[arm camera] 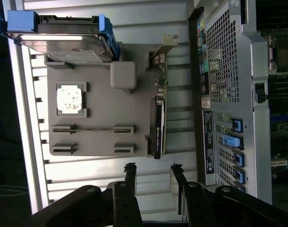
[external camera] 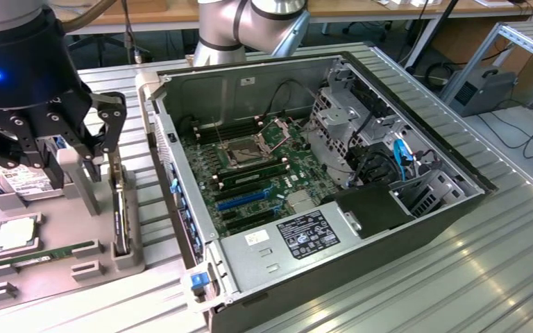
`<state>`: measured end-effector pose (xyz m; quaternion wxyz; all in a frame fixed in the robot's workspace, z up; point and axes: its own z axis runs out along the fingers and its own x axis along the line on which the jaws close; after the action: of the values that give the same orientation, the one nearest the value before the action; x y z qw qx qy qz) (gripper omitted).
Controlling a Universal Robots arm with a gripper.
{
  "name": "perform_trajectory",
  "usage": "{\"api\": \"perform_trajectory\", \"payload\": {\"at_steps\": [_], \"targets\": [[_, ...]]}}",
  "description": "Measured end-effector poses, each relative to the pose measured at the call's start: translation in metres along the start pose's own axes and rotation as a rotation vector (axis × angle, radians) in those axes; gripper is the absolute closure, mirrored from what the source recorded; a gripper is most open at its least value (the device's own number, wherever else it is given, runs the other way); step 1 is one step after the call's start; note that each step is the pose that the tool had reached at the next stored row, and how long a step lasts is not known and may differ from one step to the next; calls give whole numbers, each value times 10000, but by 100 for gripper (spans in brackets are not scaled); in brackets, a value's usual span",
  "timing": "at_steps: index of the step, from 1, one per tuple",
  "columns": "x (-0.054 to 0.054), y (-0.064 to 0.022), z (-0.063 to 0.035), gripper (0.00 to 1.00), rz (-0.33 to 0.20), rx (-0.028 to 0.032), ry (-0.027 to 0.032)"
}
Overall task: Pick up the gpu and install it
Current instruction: 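Pick up the gpu and move the gpu toward the slot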
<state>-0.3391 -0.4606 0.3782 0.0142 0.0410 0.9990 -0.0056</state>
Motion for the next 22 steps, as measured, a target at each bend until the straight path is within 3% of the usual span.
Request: {"api": "perform_trajectory", "payload": {"at_steps": [22], "targets": [[3,1,102,58,0,0,0]]}}
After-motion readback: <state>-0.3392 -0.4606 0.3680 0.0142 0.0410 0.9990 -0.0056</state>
